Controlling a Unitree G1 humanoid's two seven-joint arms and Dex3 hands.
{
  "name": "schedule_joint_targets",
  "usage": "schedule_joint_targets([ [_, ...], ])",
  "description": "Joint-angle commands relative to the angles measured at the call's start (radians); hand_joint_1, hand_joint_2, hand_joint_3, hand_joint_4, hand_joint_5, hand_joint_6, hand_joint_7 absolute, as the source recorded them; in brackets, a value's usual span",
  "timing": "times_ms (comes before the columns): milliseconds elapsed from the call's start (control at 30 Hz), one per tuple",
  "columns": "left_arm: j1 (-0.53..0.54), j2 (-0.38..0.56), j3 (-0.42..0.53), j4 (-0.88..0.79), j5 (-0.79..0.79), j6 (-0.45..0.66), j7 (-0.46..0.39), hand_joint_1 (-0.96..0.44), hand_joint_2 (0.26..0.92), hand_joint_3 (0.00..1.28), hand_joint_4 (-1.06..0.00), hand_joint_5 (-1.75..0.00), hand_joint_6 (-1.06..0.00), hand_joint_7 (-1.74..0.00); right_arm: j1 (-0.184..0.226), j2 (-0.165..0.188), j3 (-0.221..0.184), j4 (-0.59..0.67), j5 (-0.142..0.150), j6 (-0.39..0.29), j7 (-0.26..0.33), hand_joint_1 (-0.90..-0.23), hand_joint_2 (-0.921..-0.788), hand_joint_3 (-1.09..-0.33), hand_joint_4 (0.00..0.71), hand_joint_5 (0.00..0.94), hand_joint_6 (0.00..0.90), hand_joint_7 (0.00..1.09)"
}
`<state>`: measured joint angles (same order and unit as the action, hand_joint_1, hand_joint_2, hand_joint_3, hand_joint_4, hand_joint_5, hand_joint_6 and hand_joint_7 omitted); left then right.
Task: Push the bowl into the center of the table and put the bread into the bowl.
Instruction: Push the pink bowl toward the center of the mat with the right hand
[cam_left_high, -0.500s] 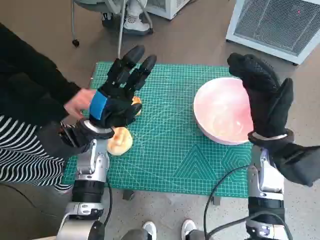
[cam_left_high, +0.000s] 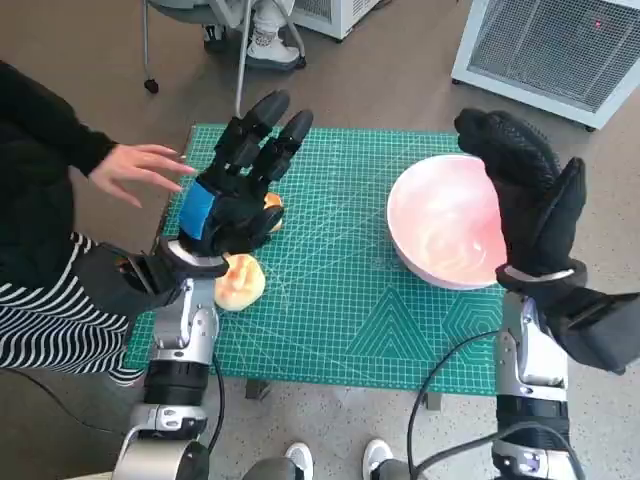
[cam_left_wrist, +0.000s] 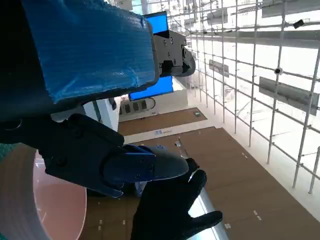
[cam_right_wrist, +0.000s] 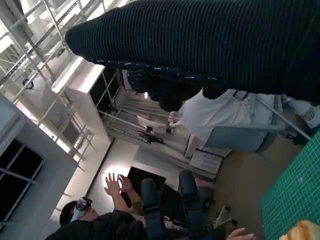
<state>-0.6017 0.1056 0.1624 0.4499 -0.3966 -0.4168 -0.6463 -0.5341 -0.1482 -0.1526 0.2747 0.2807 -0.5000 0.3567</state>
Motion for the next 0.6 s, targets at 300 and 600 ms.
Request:
schedule_joint_targets([
  [300, 0.009, -0.010, -0.004, -0.019, -0.008, 0.011, 0.007, -0.65, 0.921, 0.37, -0.14, -0.01, 0.00, -0.40, 0.023, 0.001, -0.001, -0.004, 0.005, 0.022, -0.001, -0.742, -0.921, -0.663, 0.181, 0.004, 0.074, 0.46],
  [600, 0.014, -0.013, -0.006, -0.025, -0.001, 0.009, 0.014, -0.66, 0.921, 0.36, -0.15, -0.02, 0.00, -0.41, 0.025, 0.001, -0.001, -0.005, 0.004, 0.025, 0.000, -0.742, -0.921, -0.663, 0.180, 0.003, 0.074, 0.46],
])
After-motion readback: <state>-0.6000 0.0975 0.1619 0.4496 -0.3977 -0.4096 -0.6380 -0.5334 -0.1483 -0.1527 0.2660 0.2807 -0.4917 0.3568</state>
